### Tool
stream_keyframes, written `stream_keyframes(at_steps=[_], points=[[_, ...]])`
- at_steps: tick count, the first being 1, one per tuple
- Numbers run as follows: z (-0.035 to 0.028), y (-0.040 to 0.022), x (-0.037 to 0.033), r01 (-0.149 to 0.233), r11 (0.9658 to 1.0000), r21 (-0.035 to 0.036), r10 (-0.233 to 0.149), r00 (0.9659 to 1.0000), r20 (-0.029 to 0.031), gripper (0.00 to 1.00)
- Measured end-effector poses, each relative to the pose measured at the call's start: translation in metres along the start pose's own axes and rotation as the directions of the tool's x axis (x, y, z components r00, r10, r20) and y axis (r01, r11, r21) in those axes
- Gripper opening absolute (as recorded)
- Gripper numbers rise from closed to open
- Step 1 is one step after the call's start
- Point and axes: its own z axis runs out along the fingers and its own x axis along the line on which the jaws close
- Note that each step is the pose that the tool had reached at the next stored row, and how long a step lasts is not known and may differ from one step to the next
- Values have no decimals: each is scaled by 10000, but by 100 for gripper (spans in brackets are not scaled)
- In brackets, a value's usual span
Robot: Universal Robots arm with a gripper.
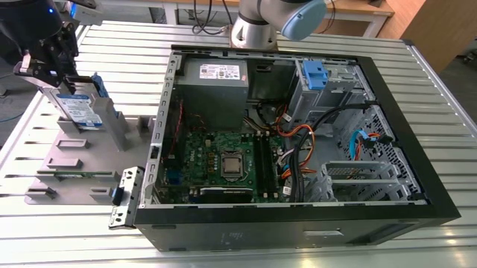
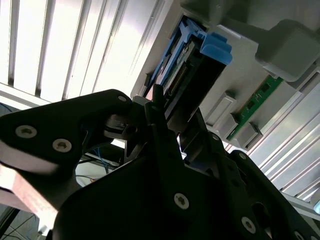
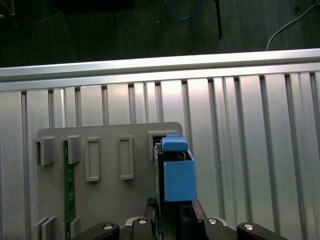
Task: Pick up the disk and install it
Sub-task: 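Pick up the disk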
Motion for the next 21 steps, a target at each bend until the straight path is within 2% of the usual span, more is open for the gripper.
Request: stream_keyframes(at_steps=[6, 18, 21], points=[[0, -7, -1, 1, 10000, -1, -1, 10000, 0, 35], [0, -12, -1, 0, 10000, 0, 0, 10000, 0, 35], [-32, -11, -2, 0, 10000, 1, 0, 10000, 1, 35]])
